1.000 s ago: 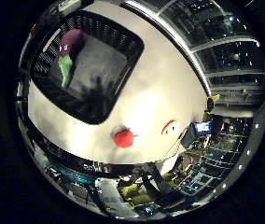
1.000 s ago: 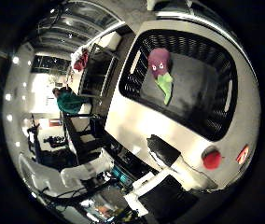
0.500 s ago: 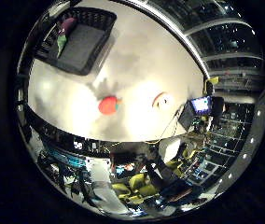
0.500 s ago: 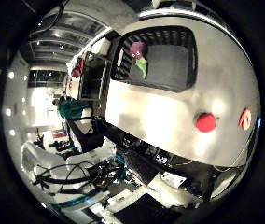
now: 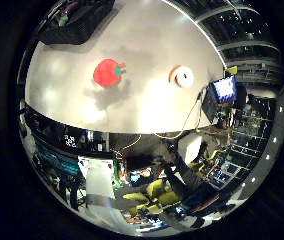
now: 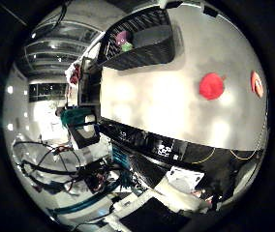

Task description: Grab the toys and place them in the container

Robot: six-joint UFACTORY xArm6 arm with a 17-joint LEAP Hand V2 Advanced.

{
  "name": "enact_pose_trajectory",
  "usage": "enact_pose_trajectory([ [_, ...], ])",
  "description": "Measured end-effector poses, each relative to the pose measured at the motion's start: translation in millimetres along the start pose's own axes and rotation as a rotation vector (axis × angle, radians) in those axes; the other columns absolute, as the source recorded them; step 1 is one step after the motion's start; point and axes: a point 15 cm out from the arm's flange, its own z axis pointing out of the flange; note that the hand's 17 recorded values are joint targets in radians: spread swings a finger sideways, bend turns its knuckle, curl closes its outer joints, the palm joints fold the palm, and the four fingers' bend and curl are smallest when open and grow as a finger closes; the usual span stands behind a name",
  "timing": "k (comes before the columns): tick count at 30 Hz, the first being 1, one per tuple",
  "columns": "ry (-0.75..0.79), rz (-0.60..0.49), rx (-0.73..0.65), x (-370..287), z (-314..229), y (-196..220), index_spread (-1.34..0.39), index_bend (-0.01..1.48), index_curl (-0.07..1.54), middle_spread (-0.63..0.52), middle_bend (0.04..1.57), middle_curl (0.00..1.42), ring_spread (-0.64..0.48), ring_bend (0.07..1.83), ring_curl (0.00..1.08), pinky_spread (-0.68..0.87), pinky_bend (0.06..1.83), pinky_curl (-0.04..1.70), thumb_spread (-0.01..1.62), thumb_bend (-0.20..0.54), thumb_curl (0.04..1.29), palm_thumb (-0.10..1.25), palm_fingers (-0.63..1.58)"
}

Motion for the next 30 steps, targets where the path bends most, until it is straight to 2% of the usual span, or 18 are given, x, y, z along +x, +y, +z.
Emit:
enact_pose_trajectory([
  [4, 0.003, 0.004, 0.005, 2.1, 32.2, 8.7, -0.36, 0.16, 0.25, 0.09, 0.24, 0.33, 0.19, 0.27, 0.26, 0.41, 0.39, 0.31, 1.00, -0.023, 0.29, 0.51, 0.08],
  [10, 0.025, -0.013, 0.054, 5.1, 66.7, -4.8, -0.37, 0.16, 0.26, 0.05, 0.24, 0.33, 0.18, 0.26, 0.26, 0.40, 0.37, 0.31, 0.99, -0.025, 0.29, 0.53, 0.11],
  [15, 0.033, -0.014, 0.026, 13.4, 98.3, -13.4, -0.37, 0.15, 0.26, 0.05, 0.24, 0.33, 0.16, 0.26, 0.26, 0.41, 0.36, 0.31, 0.99, -0.026, 0.30, 0.55, 0.13],
  [30, 0.035, 0.072, -0.025, 78.5, 139.1, -46.8, -0.37, 0.15, 0.26, 0.03, 0.24, 0.33, 0.16, 0.26, 0.26, 0.39, 0.34, 0.30, 0.99, -0.026, 0.30, 0.56, 0.15],
])
